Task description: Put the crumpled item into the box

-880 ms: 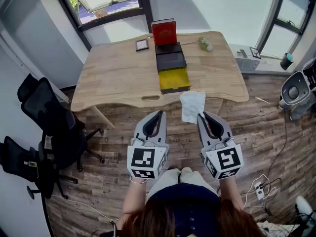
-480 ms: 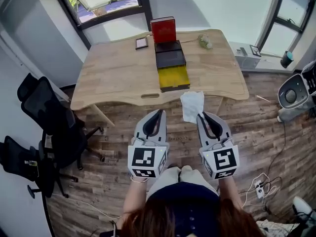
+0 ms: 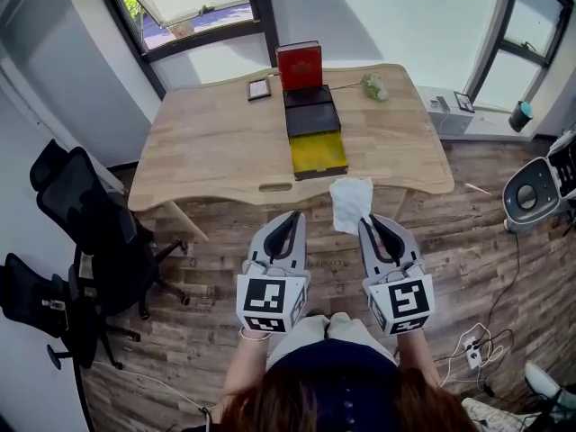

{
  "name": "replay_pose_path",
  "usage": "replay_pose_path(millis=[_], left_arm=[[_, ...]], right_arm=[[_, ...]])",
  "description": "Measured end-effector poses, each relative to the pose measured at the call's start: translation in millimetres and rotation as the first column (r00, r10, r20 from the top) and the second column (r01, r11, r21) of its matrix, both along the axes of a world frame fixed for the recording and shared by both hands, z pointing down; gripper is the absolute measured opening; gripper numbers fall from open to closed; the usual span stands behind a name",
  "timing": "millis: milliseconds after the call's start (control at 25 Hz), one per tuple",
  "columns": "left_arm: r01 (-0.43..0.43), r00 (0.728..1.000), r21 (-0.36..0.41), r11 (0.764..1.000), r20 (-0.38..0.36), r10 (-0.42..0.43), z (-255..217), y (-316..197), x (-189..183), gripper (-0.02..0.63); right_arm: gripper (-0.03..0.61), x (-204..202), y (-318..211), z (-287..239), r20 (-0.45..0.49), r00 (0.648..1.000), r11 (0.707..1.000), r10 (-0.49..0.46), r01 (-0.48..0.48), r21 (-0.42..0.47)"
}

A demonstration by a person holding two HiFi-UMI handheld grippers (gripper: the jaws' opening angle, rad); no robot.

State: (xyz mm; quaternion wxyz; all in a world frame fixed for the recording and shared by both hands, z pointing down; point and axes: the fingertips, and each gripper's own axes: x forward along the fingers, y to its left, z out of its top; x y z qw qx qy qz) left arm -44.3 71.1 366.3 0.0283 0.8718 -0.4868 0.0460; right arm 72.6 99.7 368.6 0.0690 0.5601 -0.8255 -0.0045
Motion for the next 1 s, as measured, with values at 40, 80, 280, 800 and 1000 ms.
replay_pose_path(millis=[40, 80, 280, 800, 1000], left_arm=[[-0.002, 1.000, -0.001, 1.000, -0.002, 0.002, 0, -3, -2, 0.026], [-0.005, 1.000, -0.001, 1.000, -0.004, 0.005, 1, -5, -3, 0.026], [-0.023, 1.000, -0.006, 1.000, -0.016, 0.023, 4, -21, -12, 0.026], [-0.069, 0.997, -0.041, 0.997, -0.030, 0.068, 17, -56, -13, 0.026], [-0.066, 0.997, -0.038, 0.997, -0.028, 0.065, 18, -76, -6, 0.026]], right_arm=[[0.052, -1, -3, 0, -0.004, 1.000, 1.000, 0.003, -0.003, -0.002], [0.052, -3, -6, 1, -0.008, 1.000, 1.000, 0.007, -0.007, -0.004], [0.052, -12, -22, 1, -0.014, 0.999, 0.999, 0.031, -0.031, -0.007], [0.052, -19, -57, 10, -0.009, 0.997, 0.996, 0.075, -0.075, -0.038], [0.052, -12, -78, 11, -0.005, 0.997, 0.997, 0.074, -0.074, -0.036]])
